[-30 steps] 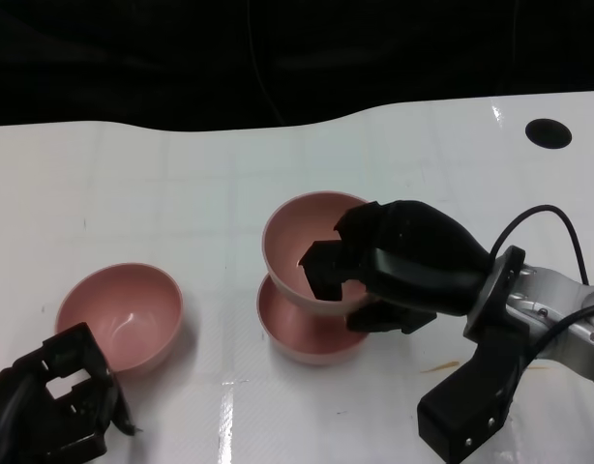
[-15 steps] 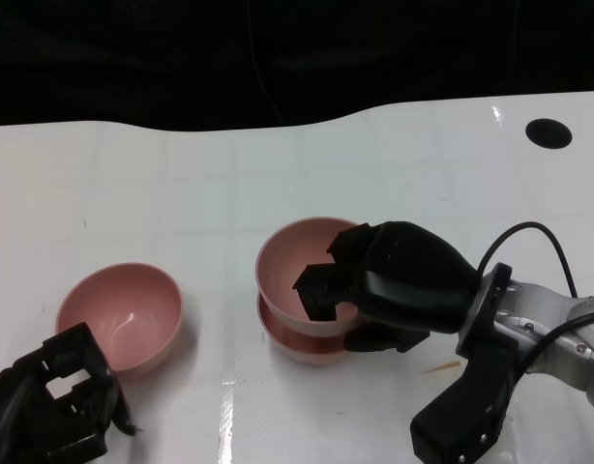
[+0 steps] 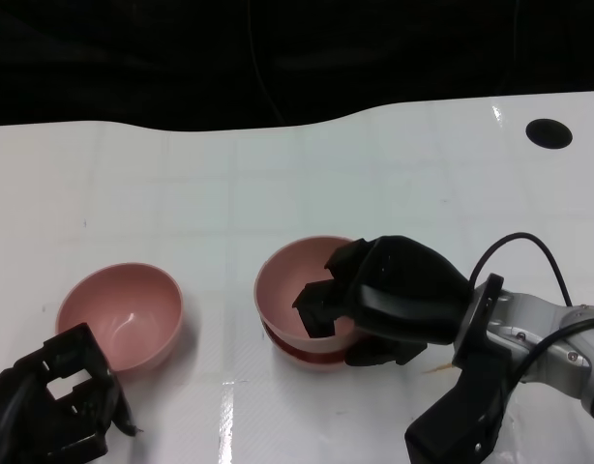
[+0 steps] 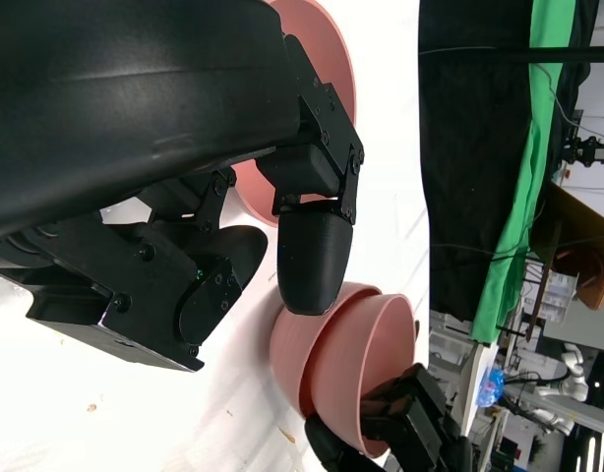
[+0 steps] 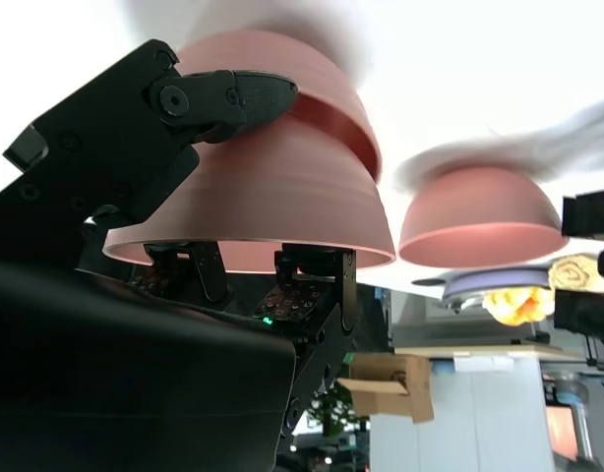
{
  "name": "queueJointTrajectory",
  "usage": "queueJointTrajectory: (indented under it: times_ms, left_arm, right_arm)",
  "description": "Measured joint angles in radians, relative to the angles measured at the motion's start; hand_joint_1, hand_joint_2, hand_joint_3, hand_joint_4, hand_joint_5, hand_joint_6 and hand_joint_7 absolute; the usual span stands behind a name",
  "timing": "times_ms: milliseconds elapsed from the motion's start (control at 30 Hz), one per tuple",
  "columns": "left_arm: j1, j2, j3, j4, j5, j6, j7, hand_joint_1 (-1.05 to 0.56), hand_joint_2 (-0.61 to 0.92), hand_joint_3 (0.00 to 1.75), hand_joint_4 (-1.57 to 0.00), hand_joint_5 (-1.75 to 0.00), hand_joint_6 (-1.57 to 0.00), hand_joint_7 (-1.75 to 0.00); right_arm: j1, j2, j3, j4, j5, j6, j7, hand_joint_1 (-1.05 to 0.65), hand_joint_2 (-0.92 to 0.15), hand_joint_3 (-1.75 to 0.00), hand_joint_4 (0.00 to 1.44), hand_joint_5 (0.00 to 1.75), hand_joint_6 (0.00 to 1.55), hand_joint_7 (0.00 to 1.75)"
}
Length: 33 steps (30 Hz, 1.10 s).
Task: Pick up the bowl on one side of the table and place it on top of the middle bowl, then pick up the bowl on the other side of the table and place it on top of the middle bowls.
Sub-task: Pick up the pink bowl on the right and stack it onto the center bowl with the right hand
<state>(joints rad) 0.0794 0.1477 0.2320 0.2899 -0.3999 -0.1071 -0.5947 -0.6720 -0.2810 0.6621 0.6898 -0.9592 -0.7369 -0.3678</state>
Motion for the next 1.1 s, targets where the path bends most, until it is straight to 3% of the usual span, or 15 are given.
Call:
queueJointTrajectory:
  times_ms: [133, 367, 600, 700, 733, 800, 833, 867, 900, 967, 1000, 1100]
  left_arm:
    - [0.000, 0.000, 0.000, 0.000, 0.002, -0.002, 0.000, 0.02, 0.58, 1.27, -0.79, -1.75, -0.71, -1.63]
    - [0.000, 0.000, -0.001, 0.000, 0.001, -0.004, 0.000, 0.01, 0.57, 1.27, -0.79, -1.75, -0.71, -1.63]
    - [0.000, 0.000, -0.001, 0.000, 0.001, -0.003, 0.001, 0.01, 0.58, 1.27, -0.79, -1.75, -0.71, -1.62]
    - [0.000, 0.000, -0.001, 0.000, 0.001, -0.003, 0.001, 0.01, 0.58, 1.27, -0.79, -1.75, -0.72, -1.61]
    - [0.000, 0.000, -0.001, 0.000, 0.001, -0.003, 0.001, 0.01, 0.58, 1.27, -0.79, -1.75, -0.72, -1.61]
    - [0.000, 0.000, -0.001, 0.000, 0.002, -0.004, 0.001, 0.02, 0.58, 1.27, -0.79, -1.75, -0.72, -1.61]
    - [0.000, 0.000, -0.001, 0.000, 0.002, -0.004, 0.001, 0.02, 0.58, 1.27, -0.79, -1.75, -0.72, -1.61]
    - [0.000, 0.000, -0.001, 0.000, 0.002, -0.004, 0.001, 0.02, 0.58, 1.27, -0.79, -1.75, -0.72, -1.61]
    - [0.000, 0.000, -0.001, 0.000, 0.002, -0.004, 0.001, 0.02, 0.58, 1.27, -0.79, -1.75, -0.72, -1.61]
    - [0.000, -0.001, -0.001, 0.000, 0.002, -0.003, 0.001, 0.02, 0.58, 1.27, -0.78, -1.75, -0.72, -1.60]
    - [0.000, -0.001, -0.001, 0.000, 0.001, -0.003, 0.001, 0.02, 0.58, 1.27, -0.78, -1.75, -0.72, -1.60]
    - [0.000, -0.001, -0.001, 0.000, 0.001, -0.004, 0.001, 0.02, 0.58, 1.28, -0.78, -1.75, -0.71, -1.60]
  right_arm:
    - [-0.010, 0.005, 0.009, 0.016, 0.000, 0.000, 0.000, -0.21, -0.69, -0.58, 0.92, 1.75, 0.73, 1.45]
    - [-0.035, 0.011, 0.017, 0.066, 0.000, 0.000, -0.030, -0.22, -0.71, -0.56, 0.92, 1.75, 0.68, 1.61]
    - [-0.041, 0.020, 0.020, 0.099, 0.000, -0.004, -0.057, -0.21, -0.71, -0.54, 0.91, 1.75, 0.69, 1.61]
    - [-0.041, 0.022, 0.021, 0.109, -0.009, 0.000, -0.094, -0.32, -0.75, -0.48, 0.86, 1.75, 0.80, 1.28]
    - [-0.041, 0.023, 0.021, 0.109, -0.015, 0.003, -0.106, -0.39, -0.78, -0.46, 0.85, 1.67, 0.82, 1.17]
    - [-0.041, 0.023, 0.022, 0.109, -0.019, 0.010, -0.121, -0.50, -0.87, -0.35, 0.88, 1.42, 0.91, 0.79]
    - [-0.041, 0.022, 0.022, 0.109, -0.020, 0.013, -0.127, -0.56, -0.90, -0.35, 0.92, 1.18, 0.94, 0.54]
    - [-0.041, 0.022, 0.022, 0.109, -0.022, 0.019, -0.128, -0.63, -0.91, -0.36, 0.97, 0.81, 0.96, 0.27]
    - [-0.041, 0.021, 0.023, 0.108, -0.025, 0.024, -0.125, -0.68, -0.92, -0.38, 1.01, 0.53, 0.94, 0.14]
    - [-0.041, 0.018, 0.024, 0.103, -0.031, 0.040, -0.110, -0.75, -0.92, -0.43, 0.99, 0.20, 0.85, 0.03]
    - [-0.041, 0.014, 0.024, 0.099, -0.031, 0.050, -0.093, -0.79, -0.92, -0.44, 0.91, 0.11, 0.77, 0.01]
    - [-0.037, 0.006, 0.024, 0.076, -0.029, 0.074, -0.033, -0.86, -0.92, -0.46, 0.70, 0.01, 0.60, 0.00]
